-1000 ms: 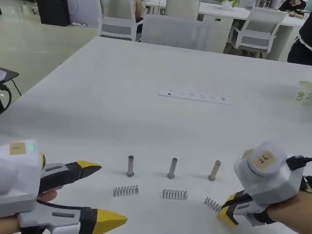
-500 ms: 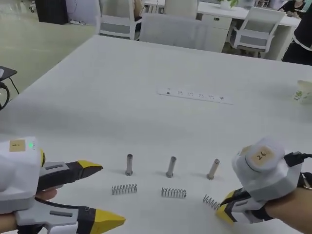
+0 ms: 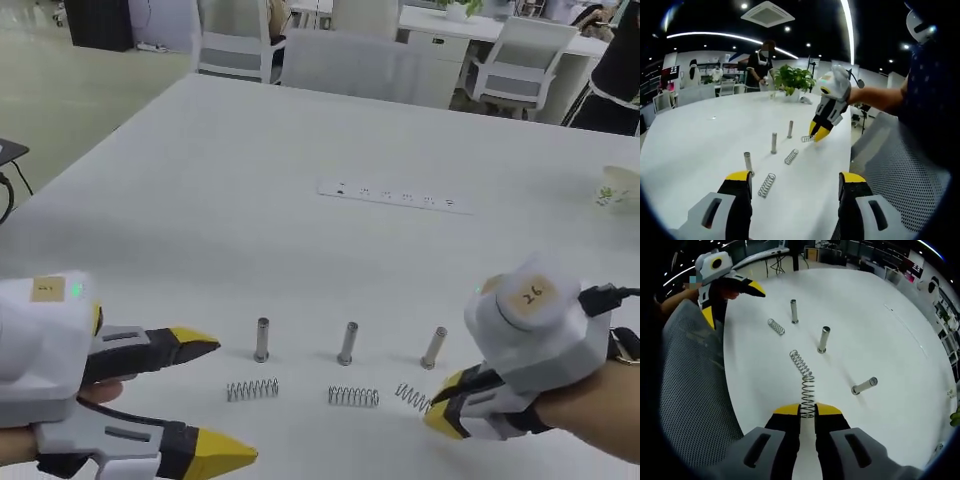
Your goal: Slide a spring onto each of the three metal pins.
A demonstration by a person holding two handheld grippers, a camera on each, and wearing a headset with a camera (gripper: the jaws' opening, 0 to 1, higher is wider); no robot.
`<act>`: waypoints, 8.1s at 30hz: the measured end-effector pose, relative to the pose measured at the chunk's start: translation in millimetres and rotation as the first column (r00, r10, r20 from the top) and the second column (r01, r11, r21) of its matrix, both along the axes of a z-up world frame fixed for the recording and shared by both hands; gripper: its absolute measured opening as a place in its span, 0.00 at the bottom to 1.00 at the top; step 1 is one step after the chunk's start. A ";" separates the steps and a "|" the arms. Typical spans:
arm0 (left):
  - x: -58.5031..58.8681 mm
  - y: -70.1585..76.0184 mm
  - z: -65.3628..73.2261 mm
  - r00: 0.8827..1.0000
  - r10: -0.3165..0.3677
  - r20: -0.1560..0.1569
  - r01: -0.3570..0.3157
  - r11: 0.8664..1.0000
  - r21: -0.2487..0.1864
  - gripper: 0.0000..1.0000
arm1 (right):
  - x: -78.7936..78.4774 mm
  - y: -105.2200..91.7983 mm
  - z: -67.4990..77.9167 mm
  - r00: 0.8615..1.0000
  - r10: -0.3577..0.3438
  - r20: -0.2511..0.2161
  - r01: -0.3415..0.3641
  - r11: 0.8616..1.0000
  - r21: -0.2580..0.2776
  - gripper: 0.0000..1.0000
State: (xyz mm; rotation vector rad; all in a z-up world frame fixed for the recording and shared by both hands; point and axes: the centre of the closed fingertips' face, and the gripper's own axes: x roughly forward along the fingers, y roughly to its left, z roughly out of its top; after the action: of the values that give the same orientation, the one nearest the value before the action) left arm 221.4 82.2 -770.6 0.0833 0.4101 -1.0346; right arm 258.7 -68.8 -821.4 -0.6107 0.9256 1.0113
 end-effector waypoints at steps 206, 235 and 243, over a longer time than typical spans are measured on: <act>-9.0 -66.4 24.8 0.941 -0.324 0.098 0.323 0.946 0.026 0.24 | -50.2 90.3 83.2 0.904 0.425 0.056 -0.428 0.901 0.072 0.09; 8.0 -7.7 19.8 0.994 -0.088 0.061 0.091 0.995 -0.040 0.40 | -29.8 63.0 75.2 0.924 0.380 0.036 -0.381 0.924 0.037 0.09; 8.5 3.7 15.3 0.998 -0.027 0.057 0.029 0.999 -0.046 0.42 | -22.6 54.0 75.2 0.933 0.359 0.034 -0.360 0.932 0.033 0.09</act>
State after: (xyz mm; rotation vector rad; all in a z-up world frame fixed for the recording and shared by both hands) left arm 229.9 85.9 -755.2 0.0764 0.3344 -1.0667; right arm 236.2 -14.8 -746.1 -0.7781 0.7817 1.3420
